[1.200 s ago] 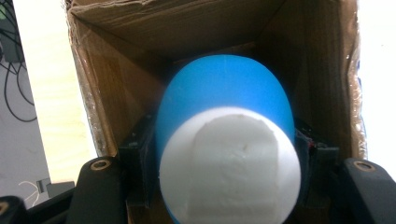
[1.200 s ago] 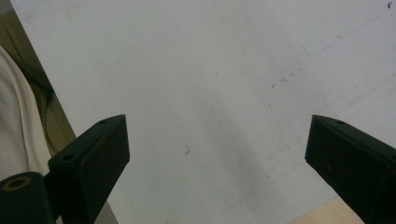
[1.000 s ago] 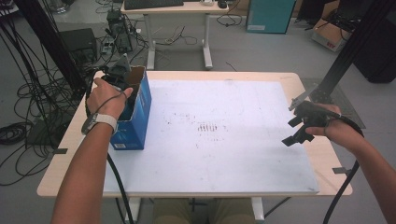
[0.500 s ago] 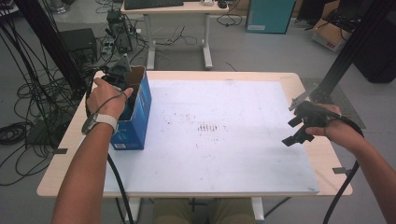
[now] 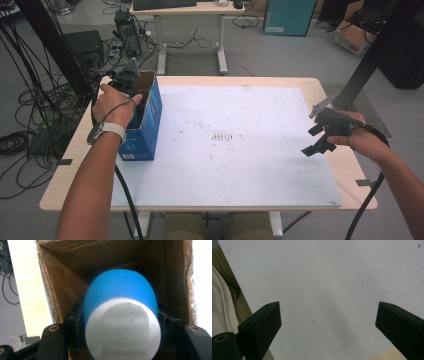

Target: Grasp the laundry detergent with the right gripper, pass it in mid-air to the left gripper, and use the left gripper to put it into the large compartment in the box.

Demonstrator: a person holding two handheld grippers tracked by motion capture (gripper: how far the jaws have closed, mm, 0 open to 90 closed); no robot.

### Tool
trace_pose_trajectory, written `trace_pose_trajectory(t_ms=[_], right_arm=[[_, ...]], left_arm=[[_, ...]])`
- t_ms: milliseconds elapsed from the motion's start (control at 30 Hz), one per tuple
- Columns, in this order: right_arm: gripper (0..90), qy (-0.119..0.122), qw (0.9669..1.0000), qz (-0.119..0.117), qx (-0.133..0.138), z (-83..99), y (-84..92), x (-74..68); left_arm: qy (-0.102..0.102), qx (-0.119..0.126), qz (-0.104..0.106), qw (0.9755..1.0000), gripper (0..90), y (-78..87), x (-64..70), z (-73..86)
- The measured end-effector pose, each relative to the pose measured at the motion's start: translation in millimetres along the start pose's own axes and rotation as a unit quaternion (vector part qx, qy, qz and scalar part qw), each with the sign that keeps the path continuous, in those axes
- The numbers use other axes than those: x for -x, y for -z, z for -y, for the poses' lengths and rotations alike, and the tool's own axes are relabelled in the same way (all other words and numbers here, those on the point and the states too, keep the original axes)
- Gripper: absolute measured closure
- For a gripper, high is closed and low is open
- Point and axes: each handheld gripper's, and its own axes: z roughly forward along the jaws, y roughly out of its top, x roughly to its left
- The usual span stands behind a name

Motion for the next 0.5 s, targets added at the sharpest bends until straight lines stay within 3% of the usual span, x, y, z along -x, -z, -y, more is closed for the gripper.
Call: trace_pose_trajectory(t_ms=[500], right_arm=[[6.3, 0.000, 1.0000, 0.000, 0.001, 0.5, 0.4, -0.4]], left_arm=[[0.001, 0.001, -0.002, 1.0000, 37.3, 0.2, 0.5, 0.9]])
